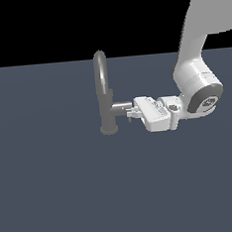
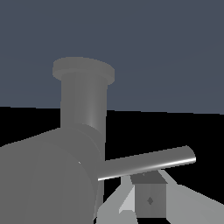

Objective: Turn on the faucet by rotating a designated handle.

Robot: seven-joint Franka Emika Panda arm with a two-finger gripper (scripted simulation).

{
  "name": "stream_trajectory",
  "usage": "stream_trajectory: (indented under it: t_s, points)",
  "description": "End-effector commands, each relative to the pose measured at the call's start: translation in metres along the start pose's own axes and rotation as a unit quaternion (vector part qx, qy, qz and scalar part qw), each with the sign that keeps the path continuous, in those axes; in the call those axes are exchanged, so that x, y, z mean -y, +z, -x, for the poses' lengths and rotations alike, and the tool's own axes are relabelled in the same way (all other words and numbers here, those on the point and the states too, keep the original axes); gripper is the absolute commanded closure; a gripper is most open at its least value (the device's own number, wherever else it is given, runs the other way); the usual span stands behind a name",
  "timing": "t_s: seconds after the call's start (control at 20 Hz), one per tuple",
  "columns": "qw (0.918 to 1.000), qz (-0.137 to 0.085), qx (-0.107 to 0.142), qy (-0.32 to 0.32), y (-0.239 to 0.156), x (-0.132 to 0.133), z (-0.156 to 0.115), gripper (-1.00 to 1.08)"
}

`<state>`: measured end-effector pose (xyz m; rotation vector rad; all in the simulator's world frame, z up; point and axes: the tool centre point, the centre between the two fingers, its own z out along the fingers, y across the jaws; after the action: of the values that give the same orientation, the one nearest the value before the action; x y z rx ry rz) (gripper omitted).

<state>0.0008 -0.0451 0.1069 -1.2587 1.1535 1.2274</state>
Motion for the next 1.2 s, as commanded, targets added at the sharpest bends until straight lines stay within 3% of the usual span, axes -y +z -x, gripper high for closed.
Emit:
stream_trajectory:
  t_s: [0.0,0.7,0.75,0.8,1.15]
  points:
    - [1.0000,-0.004,-0.003,0.005,-0.001,0.003,-0.014,1.08]
    - [0.9998,-0.006,-0.003,0.018,-0.003,0.015,-0.063,1.08]
    - [0.9998,-0.006,-0.003,0.018,-0.003,0.015,-0.063,1.08]
    - [0.9999,-0.010,-0.008,0.000,-0.017,0.022,-0.039,1.08]
    - [0.9999,-0.009,-0.006,0.005,-0.013,0.035,-0.049,1.08]
